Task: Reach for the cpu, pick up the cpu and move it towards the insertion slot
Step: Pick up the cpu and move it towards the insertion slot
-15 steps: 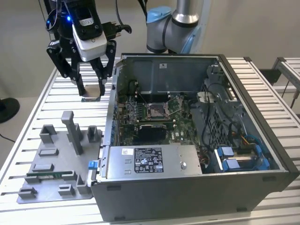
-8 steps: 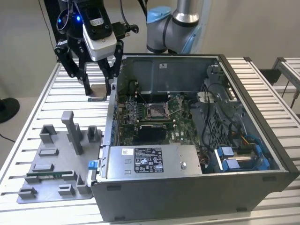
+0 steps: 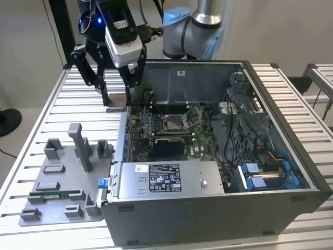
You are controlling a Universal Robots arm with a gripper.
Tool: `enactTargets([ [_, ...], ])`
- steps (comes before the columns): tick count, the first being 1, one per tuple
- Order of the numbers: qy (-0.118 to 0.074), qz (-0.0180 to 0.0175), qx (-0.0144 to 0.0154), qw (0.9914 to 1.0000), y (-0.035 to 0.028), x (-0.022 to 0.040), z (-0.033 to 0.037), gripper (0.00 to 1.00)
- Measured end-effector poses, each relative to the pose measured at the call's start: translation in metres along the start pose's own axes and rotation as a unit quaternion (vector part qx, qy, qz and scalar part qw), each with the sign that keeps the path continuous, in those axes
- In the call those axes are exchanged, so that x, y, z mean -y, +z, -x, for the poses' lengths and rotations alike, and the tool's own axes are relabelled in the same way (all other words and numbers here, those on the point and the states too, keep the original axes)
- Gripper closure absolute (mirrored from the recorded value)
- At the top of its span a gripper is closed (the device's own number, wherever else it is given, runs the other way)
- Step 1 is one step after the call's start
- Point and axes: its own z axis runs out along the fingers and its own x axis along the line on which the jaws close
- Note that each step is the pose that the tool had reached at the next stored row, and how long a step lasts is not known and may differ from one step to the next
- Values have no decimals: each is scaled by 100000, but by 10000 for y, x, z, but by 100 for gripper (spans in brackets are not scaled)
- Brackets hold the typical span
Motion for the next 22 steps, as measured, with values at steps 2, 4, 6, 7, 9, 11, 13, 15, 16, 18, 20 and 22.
enactTargets([
  [2, 0, 3, 1, 100000, 0, -1, 49, 100],
  [4, -11, 1, -1, 100000, 0, -2, 98, 100],
  [6, -10, 0, 0, 100000, 0, -2, 144, 100],
  [7, -10, -5, -2, 100000, 0, -3, 169, 100],
  [9, -14, 1, -1, 100000, 0, -3, 218, 100],
  [11, -14, -2, -1, 100000, 0, -4, 262, 100],
  [13, -19, -2, -1, 100000, 0, -6, 311, 100],
  [15, -19, 4, 1, 100000, 0, -7, 363, 100],
  [16, -19, -1, -2, 100000, 0, -8, 389, 100],
  [18, -22, 1, -1, 100000, 0, -9, 442, 100],
  [20, -30, -1, -3, 100000, 0, -10, 496, 100],
  [22, -31, 0, -1, 100000, 0, -11, 547, 100],
])
